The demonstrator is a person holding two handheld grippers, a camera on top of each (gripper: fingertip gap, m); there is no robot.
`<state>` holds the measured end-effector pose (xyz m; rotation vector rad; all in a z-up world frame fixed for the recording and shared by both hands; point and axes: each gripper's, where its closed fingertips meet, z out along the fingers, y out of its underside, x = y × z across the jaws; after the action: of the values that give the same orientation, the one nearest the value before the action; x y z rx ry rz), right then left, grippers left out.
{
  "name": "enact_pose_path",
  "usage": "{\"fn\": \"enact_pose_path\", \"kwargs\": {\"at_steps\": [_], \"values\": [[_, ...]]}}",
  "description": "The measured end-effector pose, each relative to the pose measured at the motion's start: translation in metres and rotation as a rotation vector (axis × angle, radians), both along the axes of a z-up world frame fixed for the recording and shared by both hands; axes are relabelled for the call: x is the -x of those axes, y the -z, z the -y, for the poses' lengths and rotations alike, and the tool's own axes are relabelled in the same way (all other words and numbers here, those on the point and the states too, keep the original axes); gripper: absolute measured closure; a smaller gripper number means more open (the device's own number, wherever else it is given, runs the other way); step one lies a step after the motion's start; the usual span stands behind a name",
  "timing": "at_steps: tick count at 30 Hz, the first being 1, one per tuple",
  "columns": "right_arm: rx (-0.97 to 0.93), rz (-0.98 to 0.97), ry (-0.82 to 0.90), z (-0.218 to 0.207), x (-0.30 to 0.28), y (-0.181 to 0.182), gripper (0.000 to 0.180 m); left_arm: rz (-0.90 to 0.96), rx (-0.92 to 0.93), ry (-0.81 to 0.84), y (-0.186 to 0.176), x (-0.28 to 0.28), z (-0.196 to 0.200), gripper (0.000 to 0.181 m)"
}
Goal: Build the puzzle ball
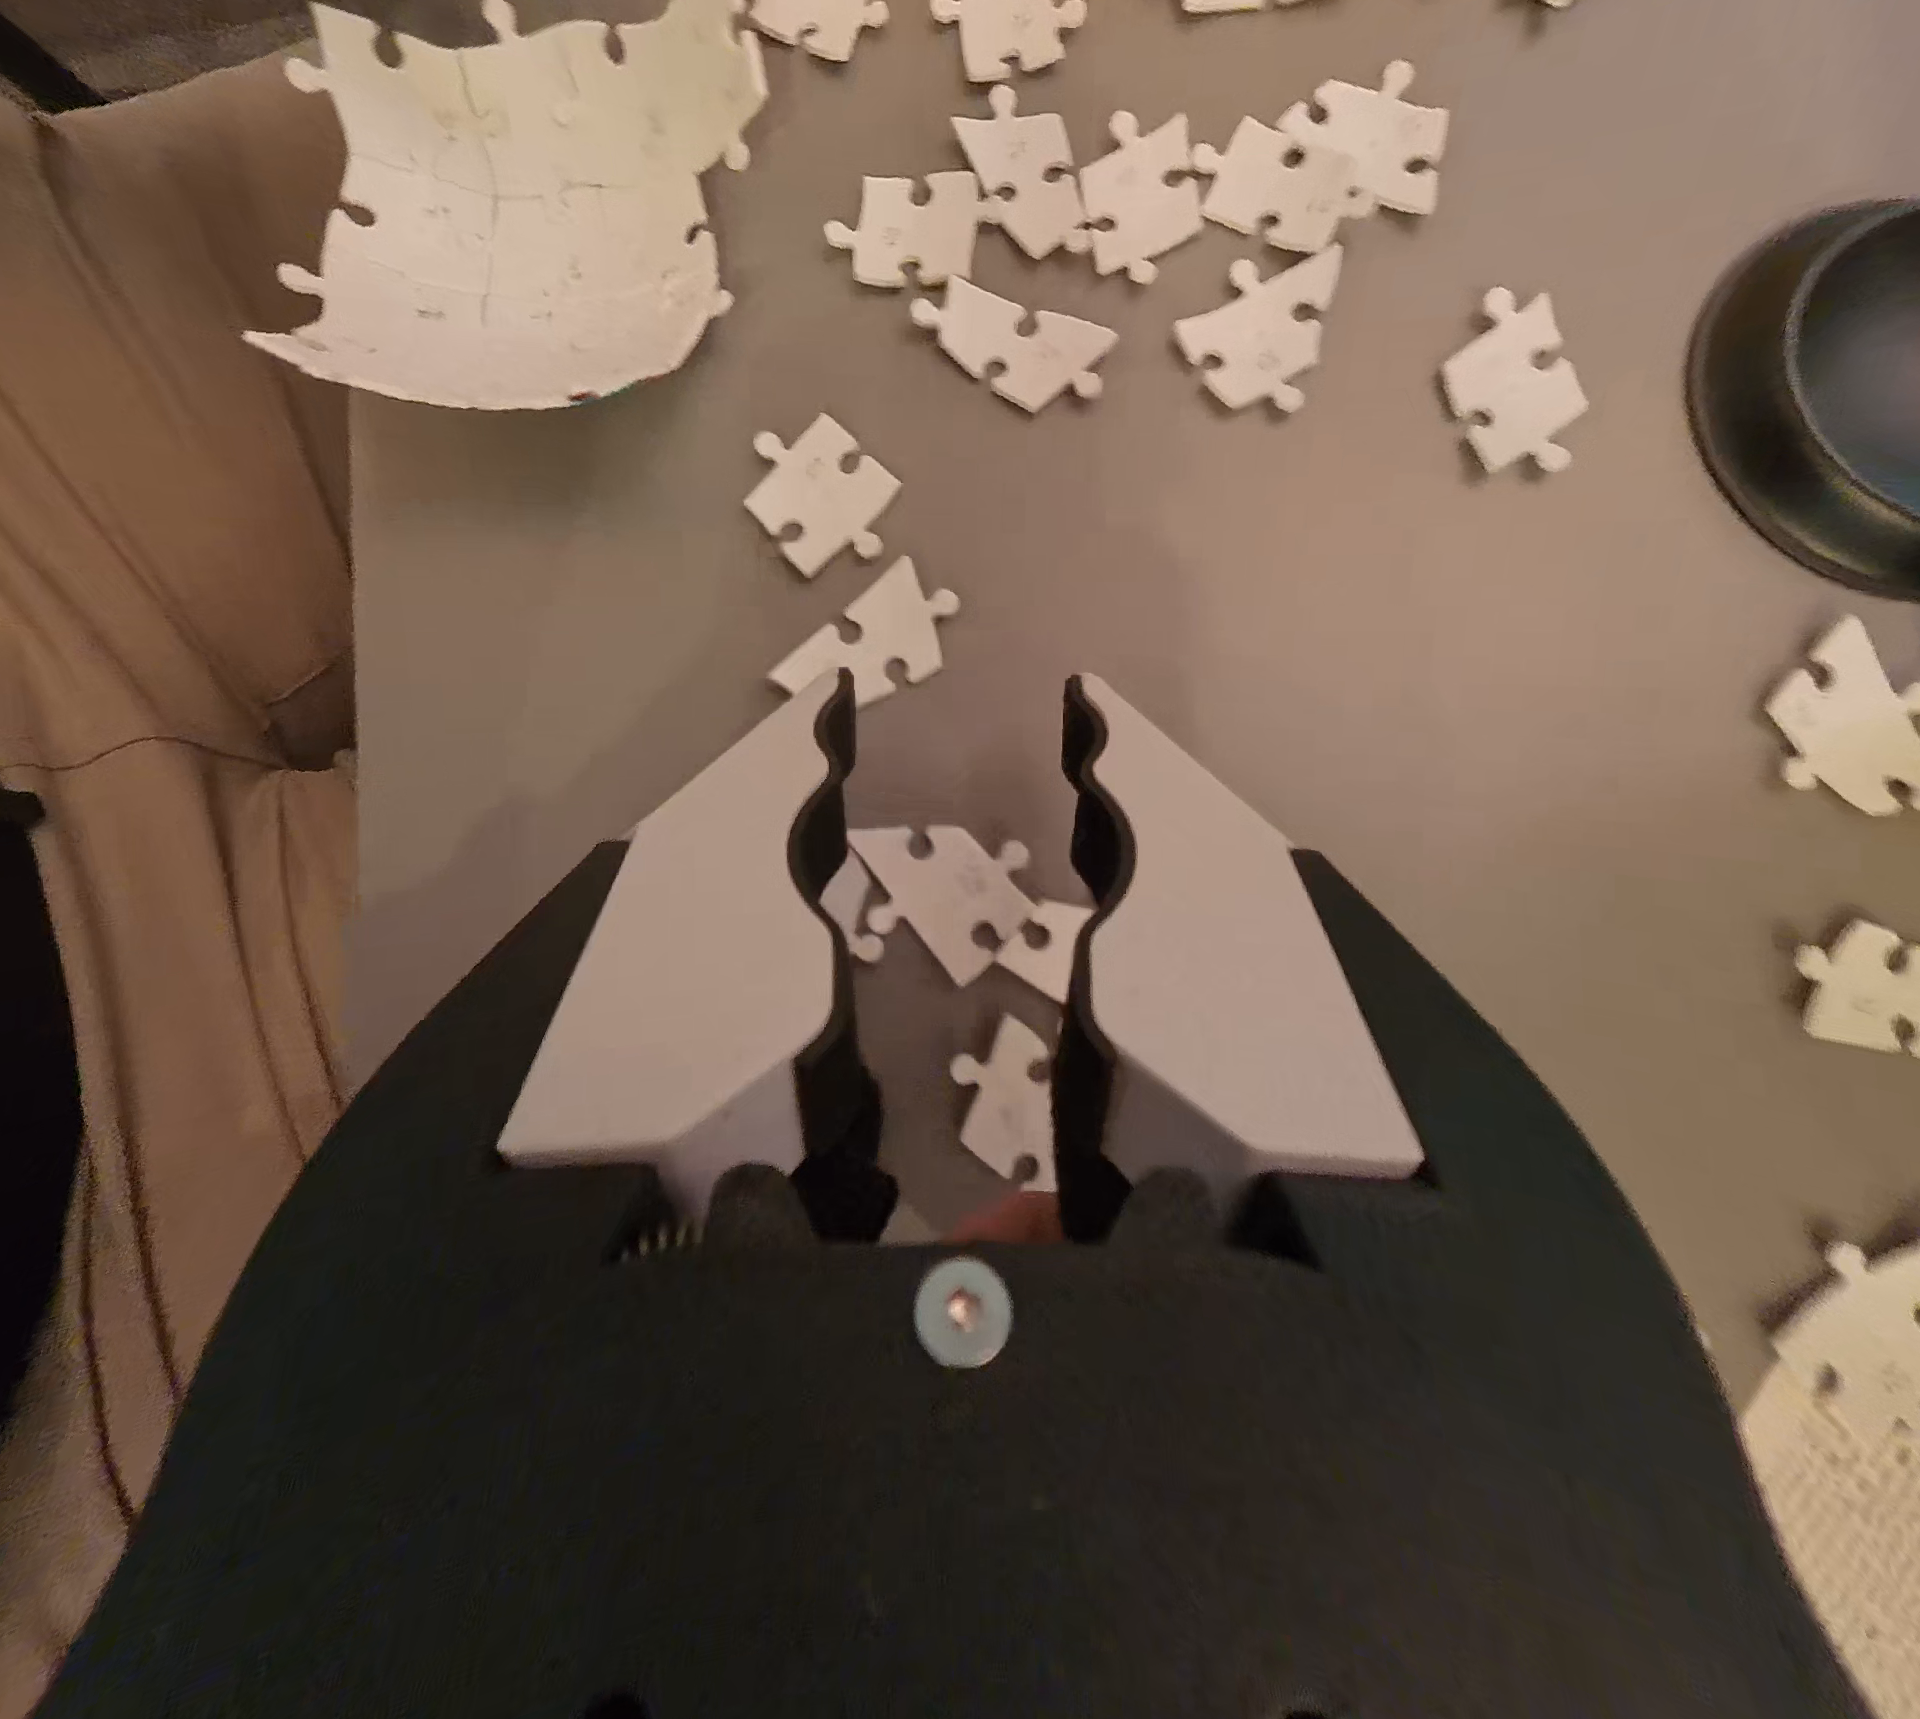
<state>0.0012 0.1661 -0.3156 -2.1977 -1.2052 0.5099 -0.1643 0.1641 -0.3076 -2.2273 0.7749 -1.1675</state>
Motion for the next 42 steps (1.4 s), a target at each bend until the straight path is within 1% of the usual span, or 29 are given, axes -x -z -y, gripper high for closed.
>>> {"fn": "enact_pose_path", "kwargs": {"at_steps": [6, 11, 13, 18, 22, 27, 34, 42], "values": [[-0.004, 0.021, -0.094, 0.012, 0.041, 0.009, 0.139, 0.006, -0.007, 0.0, -0.001, 0.001, -0.001, 0.162], [-0.005, 0.076, -0.092, 0.007, 0.055, 0.022, 0.138, 0.007, -0.01, -0.007, -0.001, 0.004, -0.003, 0.162], [-0.008, 0.077, -0.097, 0.007, 0.058, 0.024, 0.143, 0.008, -0.009, -0.009, -0.001, 0.005, -0.004, 0.163], [-0.012, 0.082, -0.081, 0.003, 0.054, 0.025, 0.159, 0.012, -0.005, -0.011, 0.001, 0.007, -0.005, 0.162], [0.005, 0.081, -0.08, 0.002, 0.046, 0.025, 0.159, 0.017, -0.003, -0.011, 0.001, 0.008, -0.006, 0.162], [0.025, 0.091, -0.133, 0.003, 0.032, 0.024, 0.16, 0.023, -0.004, -0.014, 0.001, 0.009, -0.007, 0.163], [0.036, 0.131, -0.156, -0.003, 0.01, 0.025, 0.16, 0.019, -0.001, -0.01, 0.002, 0.009, -0.008, 0.163], [0.024, 0.153, -0.194, -0.009, 0.015, 0.025, 0.16, 0.023, -0.017, -0.023, -0.002, 0.013, -0.013, 0.162]]}}
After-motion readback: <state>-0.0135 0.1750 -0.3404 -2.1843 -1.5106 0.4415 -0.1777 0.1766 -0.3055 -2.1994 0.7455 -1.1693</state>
